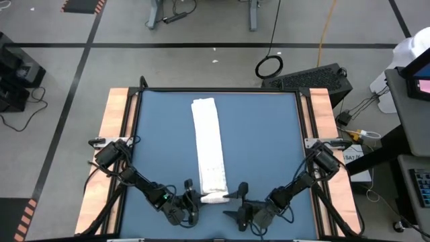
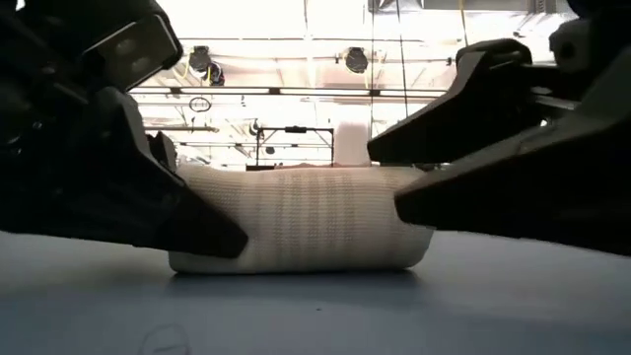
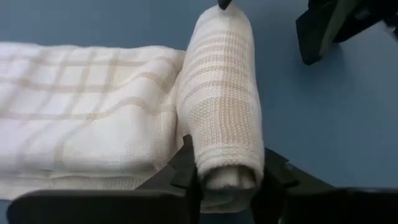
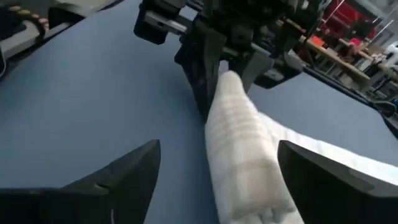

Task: Roll towel into tight, uniform cylinder
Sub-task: Roll the white towel

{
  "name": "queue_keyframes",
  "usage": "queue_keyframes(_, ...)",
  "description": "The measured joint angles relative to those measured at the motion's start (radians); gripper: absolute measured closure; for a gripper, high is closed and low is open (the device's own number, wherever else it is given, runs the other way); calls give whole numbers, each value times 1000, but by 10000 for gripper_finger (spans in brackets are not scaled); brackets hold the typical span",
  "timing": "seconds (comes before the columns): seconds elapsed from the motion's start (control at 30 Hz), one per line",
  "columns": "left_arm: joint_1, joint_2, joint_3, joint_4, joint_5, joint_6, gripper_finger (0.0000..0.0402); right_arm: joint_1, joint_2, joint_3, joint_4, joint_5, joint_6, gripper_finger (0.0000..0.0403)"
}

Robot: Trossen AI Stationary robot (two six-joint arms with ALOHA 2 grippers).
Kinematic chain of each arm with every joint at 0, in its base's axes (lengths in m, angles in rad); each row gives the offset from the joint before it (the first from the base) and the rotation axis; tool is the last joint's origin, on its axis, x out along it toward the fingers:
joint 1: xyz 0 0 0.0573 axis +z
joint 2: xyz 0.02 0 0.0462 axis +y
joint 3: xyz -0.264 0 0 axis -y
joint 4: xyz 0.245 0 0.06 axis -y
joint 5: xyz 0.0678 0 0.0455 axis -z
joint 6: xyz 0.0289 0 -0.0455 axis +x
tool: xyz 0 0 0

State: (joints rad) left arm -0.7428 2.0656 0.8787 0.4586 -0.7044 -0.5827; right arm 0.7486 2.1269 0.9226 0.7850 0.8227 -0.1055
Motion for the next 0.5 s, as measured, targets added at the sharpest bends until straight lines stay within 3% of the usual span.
queue_keyframes(0.17, 15, 0, 0, 3, 58, -51, 299, -28, 3, 0, 1, 2, 66, 127)
queue_keyframes(0.5, 20, 1, 1, -45, 88, -126, 297, -98, 3, 2, -52, -152, 256, 207)
